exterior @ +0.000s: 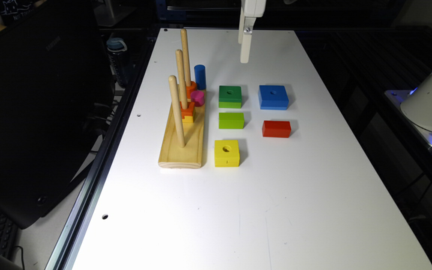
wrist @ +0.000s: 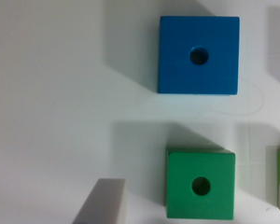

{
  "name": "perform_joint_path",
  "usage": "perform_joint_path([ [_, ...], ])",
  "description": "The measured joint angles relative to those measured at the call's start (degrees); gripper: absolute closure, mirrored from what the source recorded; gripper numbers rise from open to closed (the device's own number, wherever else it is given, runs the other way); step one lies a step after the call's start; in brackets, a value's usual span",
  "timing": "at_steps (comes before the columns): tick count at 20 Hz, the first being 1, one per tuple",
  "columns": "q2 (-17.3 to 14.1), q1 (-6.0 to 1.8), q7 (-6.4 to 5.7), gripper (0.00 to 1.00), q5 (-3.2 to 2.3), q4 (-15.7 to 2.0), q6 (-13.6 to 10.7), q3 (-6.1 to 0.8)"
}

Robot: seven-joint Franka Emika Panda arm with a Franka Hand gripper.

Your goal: Pick up green block.

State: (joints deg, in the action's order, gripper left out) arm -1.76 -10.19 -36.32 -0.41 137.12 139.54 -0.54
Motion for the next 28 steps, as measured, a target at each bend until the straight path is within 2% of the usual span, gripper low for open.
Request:
perform_joint_path([
  [6,-2.11,0.0,0.0,0.0,0.0,0.09,1.73,-0.08],
  [10,-2.31,0.0,0.0,0.0,0.01,0.07,1.9,-0.15],
  [15,-2.4,0.03,-0.66,0.0,0.07,0.03,1.92,-1.15],
  [17,-2.82,0.02,-0.76,0.0,0.07,0.04,2.25,-1.35],
  [22,-5.13,0.02,-0.76,0.0,0.07,0.05,4.67,-1.37],
  [28,-5.46,0.01,-0.76,0.0,0.07,0.06,4.86,-1.37],
])
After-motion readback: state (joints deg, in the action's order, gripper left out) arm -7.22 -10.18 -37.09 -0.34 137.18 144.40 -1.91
